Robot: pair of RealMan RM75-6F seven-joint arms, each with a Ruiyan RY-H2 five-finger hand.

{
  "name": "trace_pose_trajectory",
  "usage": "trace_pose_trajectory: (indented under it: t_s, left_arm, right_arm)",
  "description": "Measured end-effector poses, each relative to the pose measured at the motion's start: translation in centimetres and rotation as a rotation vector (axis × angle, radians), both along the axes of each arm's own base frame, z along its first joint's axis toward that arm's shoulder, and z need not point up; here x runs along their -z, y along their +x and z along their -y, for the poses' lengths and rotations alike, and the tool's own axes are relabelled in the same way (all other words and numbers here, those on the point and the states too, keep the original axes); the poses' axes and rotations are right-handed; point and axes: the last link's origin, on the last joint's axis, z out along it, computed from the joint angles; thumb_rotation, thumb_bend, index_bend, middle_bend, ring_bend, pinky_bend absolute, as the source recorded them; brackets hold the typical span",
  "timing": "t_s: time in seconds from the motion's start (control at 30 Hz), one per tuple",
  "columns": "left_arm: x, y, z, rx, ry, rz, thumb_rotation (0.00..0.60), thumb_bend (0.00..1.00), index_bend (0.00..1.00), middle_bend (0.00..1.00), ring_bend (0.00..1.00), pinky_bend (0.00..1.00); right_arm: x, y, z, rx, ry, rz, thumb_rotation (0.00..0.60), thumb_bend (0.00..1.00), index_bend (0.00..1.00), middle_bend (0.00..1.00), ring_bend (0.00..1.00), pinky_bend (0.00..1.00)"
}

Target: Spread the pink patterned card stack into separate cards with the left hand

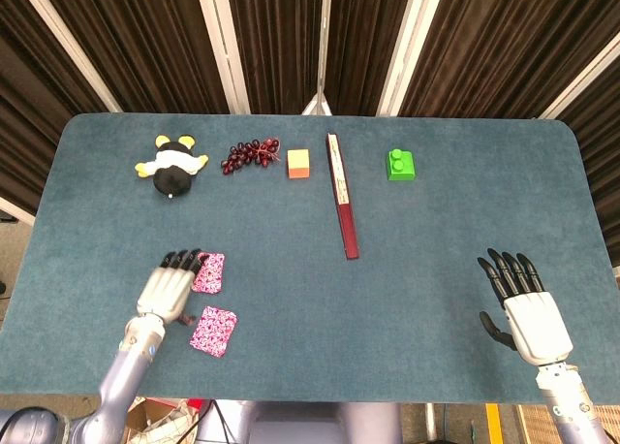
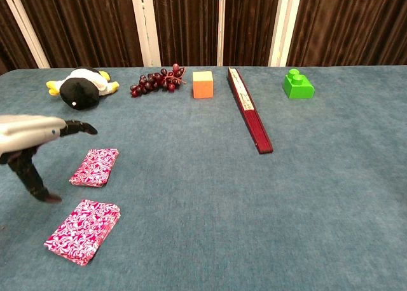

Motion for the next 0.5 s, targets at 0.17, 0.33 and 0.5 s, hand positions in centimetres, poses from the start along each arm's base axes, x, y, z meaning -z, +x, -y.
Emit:
trace_pose_trajectory:
  t_s: [0.17,0.33,0.5]
  left_arm:
    - [0.5,-0.9,-3.0,-0.073,0.045,-0.029,0.600,0.17,0.09,0.00,0.00,0.00]
    - [1.8,-0.5,-4.8,-0.095,0.058,-0.047,0.600,0.20,0.15,0.00,0.00,0.00]
    - [2.7,-0.1,-5.6,-0.114,0.060,-0.047,0.600,0.20,0.18,0.00,0.00,0.00]
  right_arm:
    - [0.0,0.0,0.0,0.002,0.003,0.005,0.600,0.37,0.00,0.00,0.00,0.04]
    - [0.0,0.0,0.1,0.002,0.003,0.009,0.600,0.37,0.00,0.00,0.00,0.04]
    - [-0.1,0.0,0.1,0.001,0.002,0.010,0.600,0.37,0.00,0.00,0.00,0.04]
